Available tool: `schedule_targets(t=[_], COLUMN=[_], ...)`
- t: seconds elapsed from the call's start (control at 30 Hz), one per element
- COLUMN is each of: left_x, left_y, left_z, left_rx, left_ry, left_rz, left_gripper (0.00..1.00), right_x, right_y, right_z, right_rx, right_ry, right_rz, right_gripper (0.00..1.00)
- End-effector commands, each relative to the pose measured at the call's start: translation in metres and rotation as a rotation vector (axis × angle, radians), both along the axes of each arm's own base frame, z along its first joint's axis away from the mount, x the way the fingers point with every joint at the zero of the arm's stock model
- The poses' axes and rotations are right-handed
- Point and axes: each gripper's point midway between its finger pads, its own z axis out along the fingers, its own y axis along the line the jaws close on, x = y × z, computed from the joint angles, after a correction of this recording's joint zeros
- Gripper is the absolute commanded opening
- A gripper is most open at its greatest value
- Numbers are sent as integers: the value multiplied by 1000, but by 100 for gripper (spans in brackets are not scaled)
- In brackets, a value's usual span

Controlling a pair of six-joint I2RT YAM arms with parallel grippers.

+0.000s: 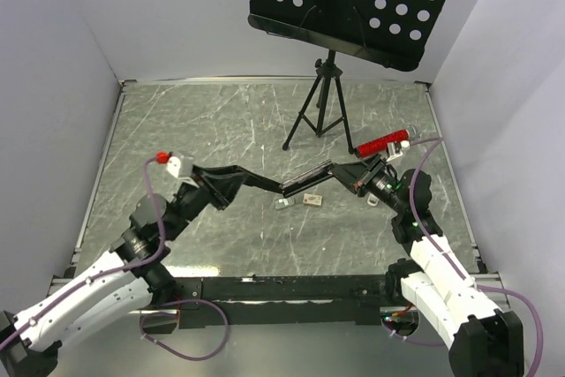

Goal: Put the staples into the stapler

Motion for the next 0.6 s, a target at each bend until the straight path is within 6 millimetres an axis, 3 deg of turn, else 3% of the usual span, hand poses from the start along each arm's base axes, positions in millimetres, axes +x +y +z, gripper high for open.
schedule_targets(t=[0.0,0.13,0.17,0.23,0.33,0.43,0.57], left_x=[34,29,27,25,21,18,15], left_y=[77,81,80,78,73,71,68], left_z=[-14,-45,-54,-72,-84,-87,-67], left_rx=[-233,-357,-365,-390,-418,-400,-320], left_ry=[149,292,318,381,434,448,357], left_rz=[426,434,432,425,400,382,341], left_gripper=[12,29,40,51,76,85,91], right_x=[-7,-7,-7,-6,-5,-4,-3], right_y=[-10,-13,-13,-14,-12,-11,-9], right_z=[62,69,70,70,68,65,66], right_rx=[167,212,218,222,211,198,170], right_ry=[-191,-203,-209,-210,-207,-198,-201], right_rz=[-38,-58,-58,-60,-53,-45,-38], right_gripper=[0,0,0,0,0,0,0])
